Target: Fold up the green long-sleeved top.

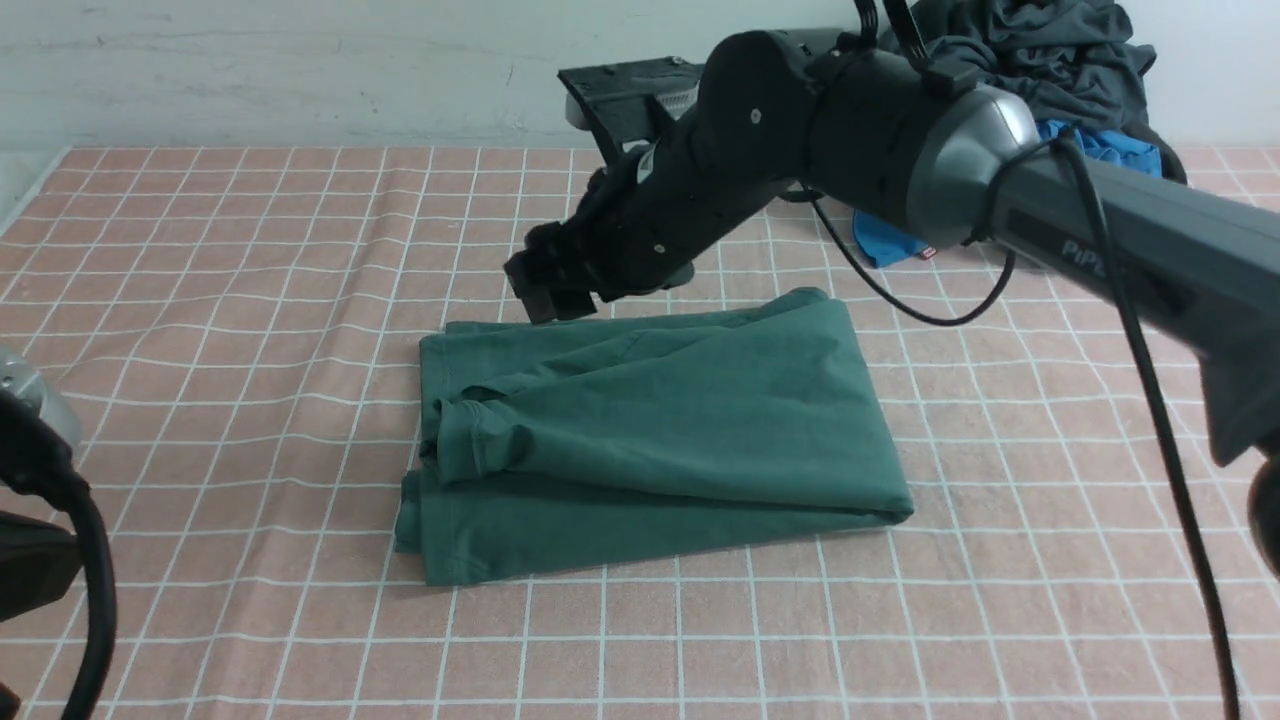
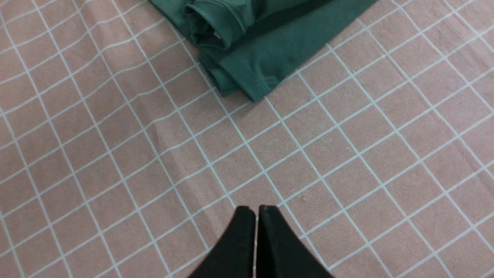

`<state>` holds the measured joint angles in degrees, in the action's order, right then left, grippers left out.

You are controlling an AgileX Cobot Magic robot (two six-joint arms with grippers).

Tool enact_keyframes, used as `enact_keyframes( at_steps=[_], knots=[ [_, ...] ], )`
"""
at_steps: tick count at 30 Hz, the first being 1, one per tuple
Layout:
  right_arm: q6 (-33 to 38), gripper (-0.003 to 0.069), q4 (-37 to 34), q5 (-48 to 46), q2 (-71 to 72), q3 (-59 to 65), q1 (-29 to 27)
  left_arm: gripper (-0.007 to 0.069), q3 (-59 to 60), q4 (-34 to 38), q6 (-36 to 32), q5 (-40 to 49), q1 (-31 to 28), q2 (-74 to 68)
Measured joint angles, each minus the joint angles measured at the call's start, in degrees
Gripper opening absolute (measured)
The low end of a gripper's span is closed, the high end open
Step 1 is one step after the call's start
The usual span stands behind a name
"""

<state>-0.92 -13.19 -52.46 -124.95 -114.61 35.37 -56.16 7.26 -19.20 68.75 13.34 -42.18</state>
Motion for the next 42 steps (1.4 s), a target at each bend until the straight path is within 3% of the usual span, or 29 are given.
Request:
enact_keyframes(
  at_steps=[8,14,22,29,31,35,42],
  knots=[
    [-0.6,0.0446,1.58,-6.06,-8.69,0.0,5.78,-0.0003,2.34,-0.06,1.32,-1.28,0.06,0.37],
    [0.25,0.0447,7.24,-6.59,-7.88,-0.31,9.95,-0.0003,2.99,-0.18,1.32,-1.28,0.07,1.26],
    [0.3,0.0447,16.78,-16.69,7.54,-2.05,10.19,-0.0003,5.36,-1.69,2.73,-0.31,0.07,8.9],
    [1.23,0.0448,17.39,-18.77,21.58,1.61,10.19,-0.0003,16.13,-2.97,6.54,-6.48,0.07,22.13],
    [1.35,0.0448,16.96,-18.88,28.43,7.72,10.19,-0.0003,20.34,-3.1,7.62,-9.47,0.07,27.69],
    [0.92,0.0448,16.78,-12.77,40.92,21.8,10.19,-0.0003,25.08,-3.1,9.26,-14.4,0.07,34.21],
    [0.92,0.0441,15.85,9.58,67.21,50.16,10.19,-0.0003,28.37,-3.14,9.34,-16.16,0.07,37.46]
  ],
)
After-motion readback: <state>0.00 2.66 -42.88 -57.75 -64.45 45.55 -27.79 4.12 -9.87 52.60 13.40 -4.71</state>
